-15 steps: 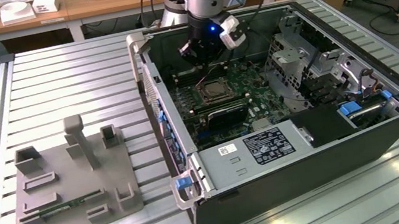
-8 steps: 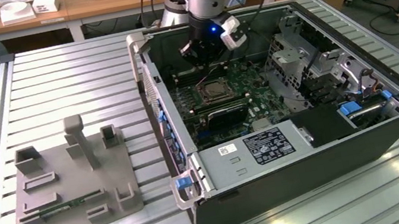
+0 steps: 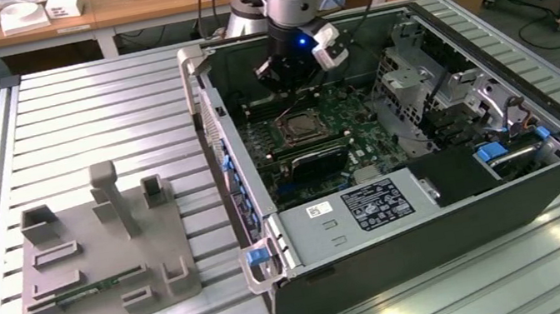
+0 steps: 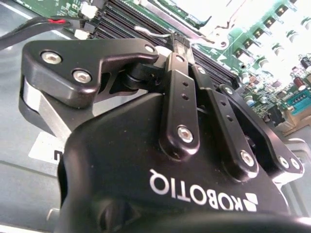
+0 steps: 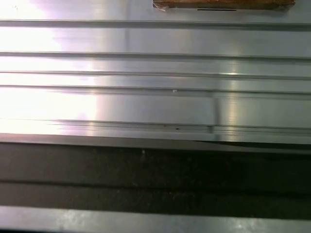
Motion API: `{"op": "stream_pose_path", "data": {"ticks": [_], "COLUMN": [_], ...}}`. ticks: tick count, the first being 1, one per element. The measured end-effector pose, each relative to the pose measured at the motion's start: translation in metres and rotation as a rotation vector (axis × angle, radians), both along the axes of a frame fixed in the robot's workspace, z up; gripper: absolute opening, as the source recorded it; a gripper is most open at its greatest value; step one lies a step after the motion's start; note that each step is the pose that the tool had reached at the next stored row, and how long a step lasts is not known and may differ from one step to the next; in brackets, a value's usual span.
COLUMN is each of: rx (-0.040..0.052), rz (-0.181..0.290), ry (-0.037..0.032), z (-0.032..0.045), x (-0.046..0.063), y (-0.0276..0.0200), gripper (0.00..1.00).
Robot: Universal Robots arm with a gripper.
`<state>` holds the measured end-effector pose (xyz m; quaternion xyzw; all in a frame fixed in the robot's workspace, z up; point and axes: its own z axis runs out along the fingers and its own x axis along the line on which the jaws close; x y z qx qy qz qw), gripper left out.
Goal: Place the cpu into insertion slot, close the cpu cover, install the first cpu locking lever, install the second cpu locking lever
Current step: 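Install the first cpu locking lever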
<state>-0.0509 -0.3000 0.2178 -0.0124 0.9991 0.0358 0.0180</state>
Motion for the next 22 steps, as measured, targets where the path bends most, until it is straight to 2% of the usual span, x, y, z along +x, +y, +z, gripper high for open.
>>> {"op": "stream_pose_path", "data": {"ticks": [22], "rx": [0.0], "rz": [-0.014], "ry": [0.0], "z": [-0.0053], "x": [0.012], "y": [0.0], "gripper": [0.1]}}
